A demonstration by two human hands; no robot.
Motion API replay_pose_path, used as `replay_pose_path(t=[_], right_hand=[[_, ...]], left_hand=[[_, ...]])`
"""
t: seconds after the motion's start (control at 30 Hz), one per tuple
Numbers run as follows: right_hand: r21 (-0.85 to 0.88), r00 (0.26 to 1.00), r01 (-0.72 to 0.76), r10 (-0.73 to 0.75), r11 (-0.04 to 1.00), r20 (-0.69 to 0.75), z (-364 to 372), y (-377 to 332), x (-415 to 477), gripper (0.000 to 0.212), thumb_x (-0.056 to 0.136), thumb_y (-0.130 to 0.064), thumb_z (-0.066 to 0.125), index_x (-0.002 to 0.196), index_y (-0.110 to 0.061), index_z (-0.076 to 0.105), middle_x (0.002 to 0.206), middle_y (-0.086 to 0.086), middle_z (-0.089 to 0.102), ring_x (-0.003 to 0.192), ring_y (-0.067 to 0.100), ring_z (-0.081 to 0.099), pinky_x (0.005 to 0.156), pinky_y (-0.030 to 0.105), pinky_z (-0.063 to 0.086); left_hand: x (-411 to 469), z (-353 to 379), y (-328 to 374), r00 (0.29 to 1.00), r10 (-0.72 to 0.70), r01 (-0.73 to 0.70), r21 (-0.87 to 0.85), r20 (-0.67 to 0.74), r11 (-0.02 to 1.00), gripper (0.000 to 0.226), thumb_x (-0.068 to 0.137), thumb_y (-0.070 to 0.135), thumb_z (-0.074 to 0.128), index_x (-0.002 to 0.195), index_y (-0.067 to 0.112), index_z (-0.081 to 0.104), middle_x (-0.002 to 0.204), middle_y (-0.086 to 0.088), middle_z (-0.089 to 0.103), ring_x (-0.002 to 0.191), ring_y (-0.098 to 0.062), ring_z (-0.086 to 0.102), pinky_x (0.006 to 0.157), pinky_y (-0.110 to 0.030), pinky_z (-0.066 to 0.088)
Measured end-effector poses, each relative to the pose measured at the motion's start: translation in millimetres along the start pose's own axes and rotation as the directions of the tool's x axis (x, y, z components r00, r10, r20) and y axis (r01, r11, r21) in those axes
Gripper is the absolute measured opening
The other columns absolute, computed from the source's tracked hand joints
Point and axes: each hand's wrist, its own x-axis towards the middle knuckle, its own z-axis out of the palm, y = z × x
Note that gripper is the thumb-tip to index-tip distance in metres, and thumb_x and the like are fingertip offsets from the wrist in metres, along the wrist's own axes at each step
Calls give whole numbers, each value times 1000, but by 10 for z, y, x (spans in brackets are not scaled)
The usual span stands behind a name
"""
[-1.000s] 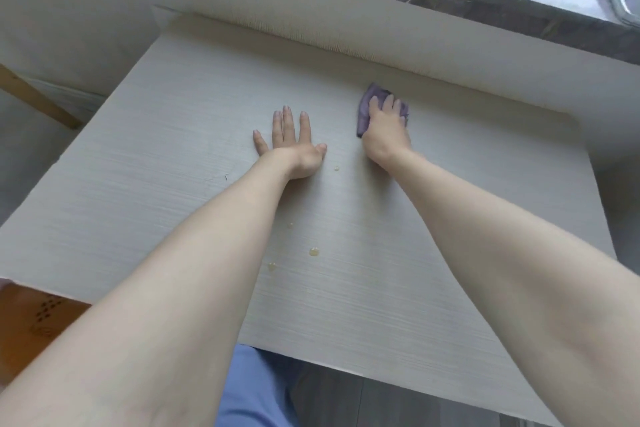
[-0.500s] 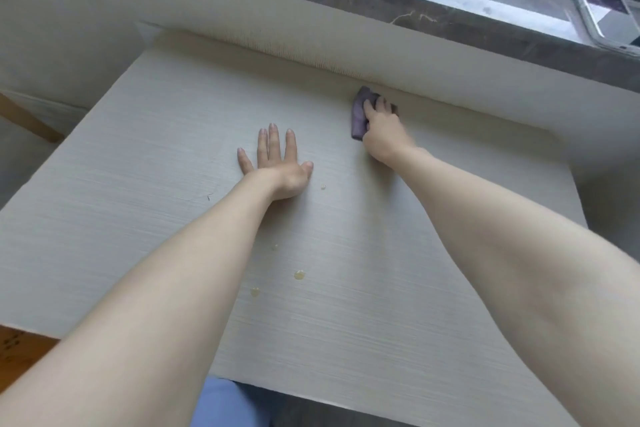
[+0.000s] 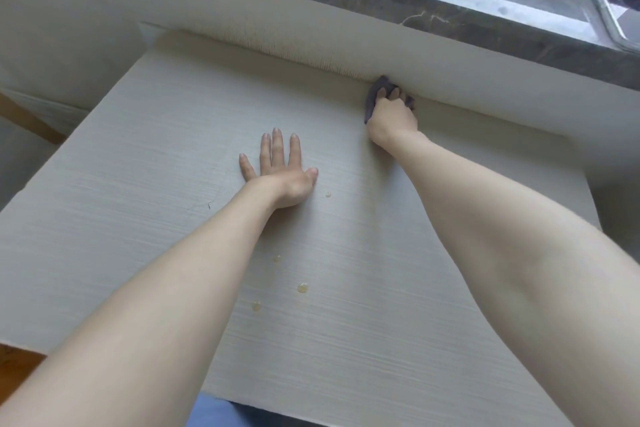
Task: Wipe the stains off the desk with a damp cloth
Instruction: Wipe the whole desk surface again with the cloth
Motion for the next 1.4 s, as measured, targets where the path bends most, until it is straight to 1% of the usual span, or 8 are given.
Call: replay_pose_path(t=[0.13,0.33,0.5,0.67,0.83,1.07,1.2,1.4], right_hand=[[-3,983,167,-167,986,73,-16,165,-66,63,94,-10,40,151,-12,15,158,13,8,145,28,11,110,44,27],[6,993,-92,93,996,-68,29,-106,54,50,95,-10,38,143,0,29,145,23,31,136,35,28,109,42,27],[15,989,143,-143,990,24,-13,-55,72,60,93,-13,46,149,-15,24,155,13,18,140,33,24,107,46,32],[41,997,-24,27,999,-67,77,-143,135,52,94,-8,36,146,-5,28,151,20,25,140,33,21,115,43,20],[62,974,223,-225,973,36,-12,-196,153,61,94,-7,42,150,-12,21,158,15,11,145,29,12,115,40,18],[40,985,172,-172,984,4,21,-293,159,56,94,-9,41,148,-9,26,153,19,21,142,33,19,114,39,21],[103,907,408,-416,907,70,-74,32,37,63,91,1,40,149,-18,27,158,12,15,145,29,17,113,27,17],[117,981,192,-193,974,2,-55,-154,155,51,93,-7,39,144,-9,36,152,21,26,139,35,24,114,36,21]], left_hand=[[9,8,12,1000,-1,1,-6,5,1000,65,99,46,19,148,24,-16,152,-1,-32,139,-16,-32,110,-55,-17],[16,10,8,1000,0,0,-9,-3,1000,65,99,46,20,149,24,-16,153,-1,-31,139,-16,-31,110,-56,-17],[35,18,21,1000,-2,2,-9,-3,1000,65,99,47,21,149,25,-16,152,-1,-32,139,-16,-32,109,-55,-17],[41,5,3,1000,-3,3,-6,9,1000,65,99,47,20,148,25,-16,153,-1,-31,139,-16,-31,109,-55,-17],[38,6,20,1000,-11,11,-3,8,1000,65,99,47,21,148,25,-16,152,0,-32,139,-16,-31,109,-55,-17],[13,-11,24,1000,-12,12,-13,14,1000,64,99,46,20,148,24,-16,153,0,-31,140,-16,-31,109,-56,-17],[20,11,20,1000,-14,14,-18,6,1000,64,99,46,20,148,25,-16,153,0,-31,139,-16,-31,109,-55,-18],[23,0,16,1000,-12,12,-14,13,1000,64,99,46,19,148,25,-17,152,0,-32,139,-16,-32,109,-55,-18]])
